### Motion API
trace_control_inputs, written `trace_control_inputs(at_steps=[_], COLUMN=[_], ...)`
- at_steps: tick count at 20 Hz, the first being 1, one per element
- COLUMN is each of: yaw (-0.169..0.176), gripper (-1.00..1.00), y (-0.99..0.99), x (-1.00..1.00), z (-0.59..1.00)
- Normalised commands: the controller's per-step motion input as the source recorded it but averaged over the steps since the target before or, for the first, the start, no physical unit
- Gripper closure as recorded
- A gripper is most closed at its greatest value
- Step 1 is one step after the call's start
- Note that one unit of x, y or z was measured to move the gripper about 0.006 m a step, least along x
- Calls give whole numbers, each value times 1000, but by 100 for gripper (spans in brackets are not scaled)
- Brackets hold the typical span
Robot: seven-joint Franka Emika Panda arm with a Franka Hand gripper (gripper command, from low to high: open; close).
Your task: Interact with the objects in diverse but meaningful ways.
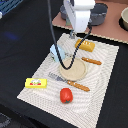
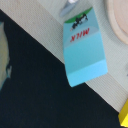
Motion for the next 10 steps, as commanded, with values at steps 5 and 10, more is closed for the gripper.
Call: trace_control_inputs(at_steps=[5, 10], yaw=[63, 74], gripper=[-100, -100], y=[-306, -13], x=[-585, -703], z=[-275, -413])
